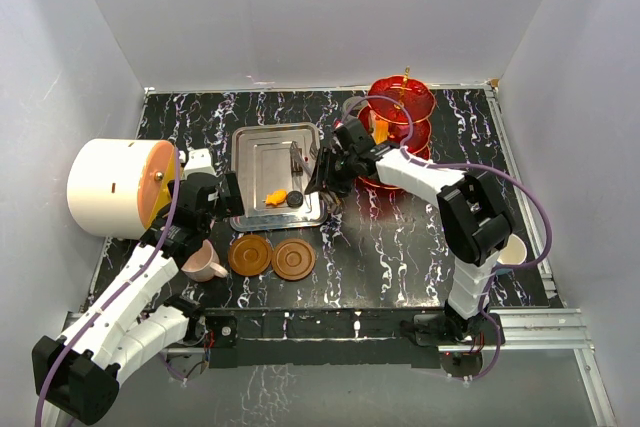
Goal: Serve the afternoon tea
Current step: Pick up the desert from the tray.
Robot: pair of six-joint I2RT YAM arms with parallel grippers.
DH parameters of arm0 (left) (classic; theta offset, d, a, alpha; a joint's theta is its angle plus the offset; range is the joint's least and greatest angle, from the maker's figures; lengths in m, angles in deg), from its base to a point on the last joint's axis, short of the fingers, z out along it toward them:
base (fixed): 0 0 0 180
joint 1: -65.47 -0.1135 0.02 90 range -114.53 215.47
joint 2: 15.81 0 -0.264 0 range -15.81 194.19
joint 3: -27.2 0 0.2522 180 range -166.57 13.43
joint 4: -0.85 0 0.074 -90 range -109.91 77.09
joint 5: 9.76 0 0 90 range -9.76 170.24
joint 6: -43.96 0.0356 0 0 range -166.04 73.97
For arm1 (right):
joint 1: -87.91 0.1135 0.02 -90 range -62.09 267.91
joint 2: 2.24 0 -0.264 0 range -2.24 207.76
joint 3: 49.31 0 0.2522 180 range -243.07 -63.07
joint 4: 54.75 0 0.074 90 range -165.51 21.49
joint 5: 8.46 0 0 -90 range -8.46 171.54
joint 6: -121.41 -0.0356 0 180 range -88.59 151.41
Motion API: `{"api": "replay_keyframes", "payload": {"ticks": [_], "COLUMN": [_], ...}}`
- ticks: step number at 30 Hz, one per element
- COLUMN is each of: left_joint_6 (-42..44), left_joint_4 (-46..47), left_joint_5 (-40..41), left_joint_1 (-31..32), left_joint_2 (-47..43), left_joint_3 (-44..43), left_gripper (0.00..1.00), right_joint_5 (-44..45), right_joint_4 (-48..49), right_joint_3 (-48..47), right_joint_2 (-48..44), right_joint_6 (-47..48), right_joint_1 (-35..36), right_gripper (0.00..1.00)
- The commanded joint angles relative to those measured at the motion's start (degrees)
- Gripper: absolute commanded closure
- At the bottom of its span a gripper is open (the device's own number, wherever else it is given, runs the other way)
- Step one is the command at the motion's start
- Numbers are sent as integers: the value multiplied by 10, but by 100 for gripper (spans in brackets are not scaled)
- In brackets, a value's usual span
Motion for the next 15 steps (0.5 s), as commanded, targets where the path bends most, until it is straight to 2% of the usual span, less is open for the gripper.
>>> {"api": "replay_keyframes", "payload": {"ticks": [1,15], "left_joint_6": [5,6], "left_joint_4": [4,3], "left_joint_5": [3,4], "left_joint_1": [0,0], "left_joint_2": [0,-2], "left_joint_3": [-5,-5], "left_gripper": [1,1], "right_joint_5": [4,13], "right_joint_4": [26,-1], "right_joint_3": [18,-4], "right_joint_2": [-23,22], "right_joint_6": [-29,-14], "right_joint_1": [-1,17], "right_gripper": [57,59]}}
